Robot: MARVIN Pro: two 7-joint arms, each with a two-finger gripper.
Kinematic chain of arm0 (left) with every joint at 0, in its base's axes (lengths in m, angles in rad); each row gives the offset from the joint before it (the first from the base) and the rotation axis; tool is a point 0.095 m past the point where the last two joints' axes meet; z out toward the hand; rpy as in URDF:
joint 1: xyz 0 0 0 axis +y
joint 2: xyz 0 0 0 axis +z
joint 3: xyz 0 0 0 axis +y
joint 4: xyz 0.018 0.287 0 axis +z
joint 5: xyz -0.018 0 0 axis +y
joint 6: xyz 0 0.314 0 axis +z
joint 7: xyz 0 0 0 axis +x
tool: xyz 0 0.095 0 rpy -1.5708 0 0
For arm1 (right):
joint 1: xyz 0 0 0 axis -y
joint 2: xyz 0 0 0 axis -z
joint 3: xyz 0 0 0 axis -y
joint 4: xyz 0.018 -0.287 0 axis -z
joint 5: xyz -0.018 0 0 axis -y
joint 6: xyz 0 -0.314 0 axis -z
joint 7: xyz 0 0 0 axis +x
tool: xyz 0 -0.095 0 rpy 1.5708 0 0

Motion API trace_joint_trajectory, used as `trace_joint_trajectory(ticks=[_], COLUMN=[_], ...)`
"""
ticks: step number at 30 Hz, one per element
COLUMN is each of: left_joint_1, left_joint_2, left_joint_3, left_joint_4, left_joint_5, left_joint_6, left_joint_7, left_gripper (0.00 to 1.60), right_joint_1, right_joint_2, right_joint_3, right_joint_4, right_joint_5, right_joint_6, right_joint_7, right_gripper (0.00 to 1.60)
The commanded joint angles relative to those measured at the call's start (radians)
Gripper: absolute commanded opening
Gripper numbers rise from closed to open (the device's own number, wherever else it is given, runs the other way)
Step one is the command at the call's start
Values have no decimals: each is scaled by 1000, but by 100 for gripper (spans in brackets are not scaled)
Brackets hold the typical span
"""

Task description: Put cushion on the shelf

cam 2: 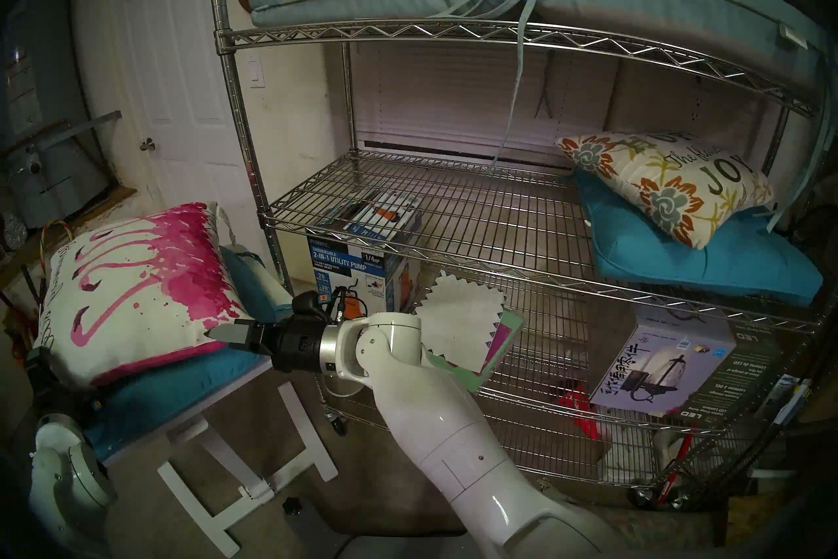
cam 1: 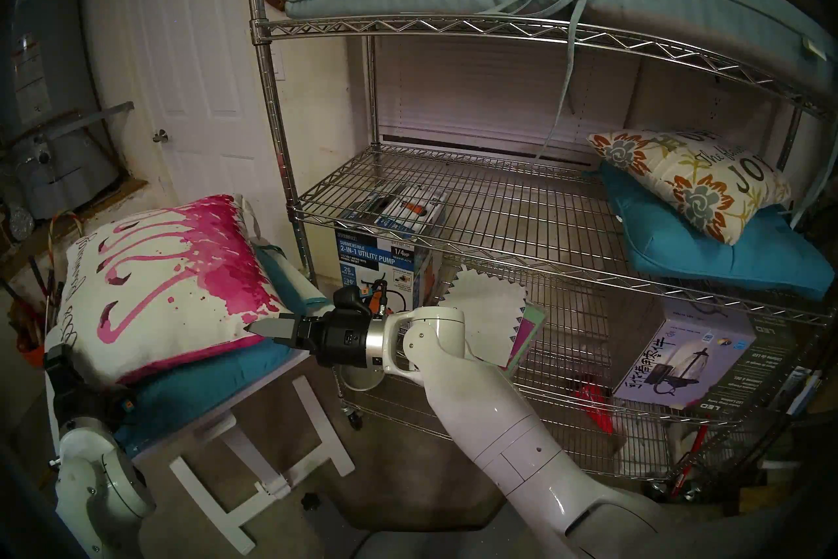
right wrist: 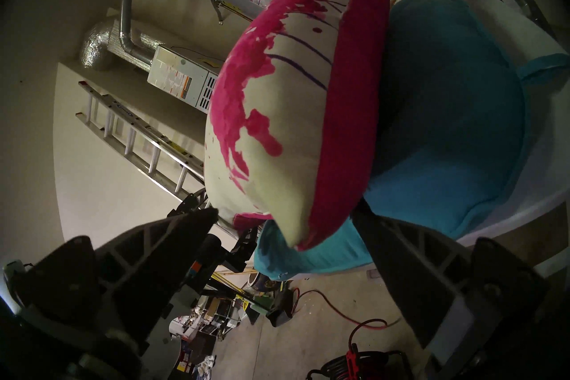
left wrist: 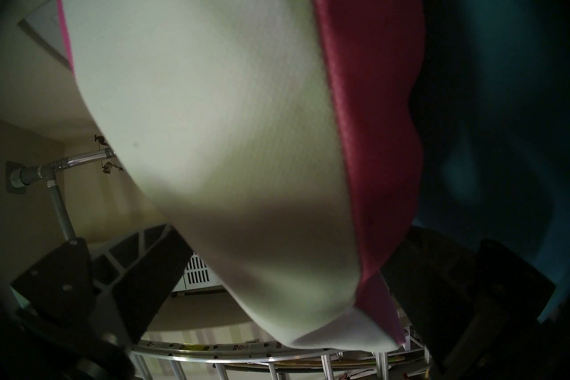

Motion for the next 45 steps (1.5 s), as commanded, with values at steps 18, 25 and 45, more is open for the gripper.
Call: trace_joint_trajectory(ticks=[18, 25, 45], left_joint_1=[-3, -4, -5], left_joint_2=[-3, -4, -8], left_joint_3=[-4, -4, -5], left_joint_4=[-20, -20, -21], left_joint_5=[3, 4, 7], left_joint_6=[-2, -3, -7], left_joint_7=[4, 3, 2], left_gripper=[160, 160, 160], right_joint_1=[105, 138, 174], right_joint_2=[-92, -115, -150], right_joint_3=[-48, -73, -34], right_joint_4=[36, 84, 153], right_joint_5=[43, 55, 87], right_joint_6=[-12, -33, -77], right_joint_7=[-50, -55, -92], right_gripper=[160, 160, 160])
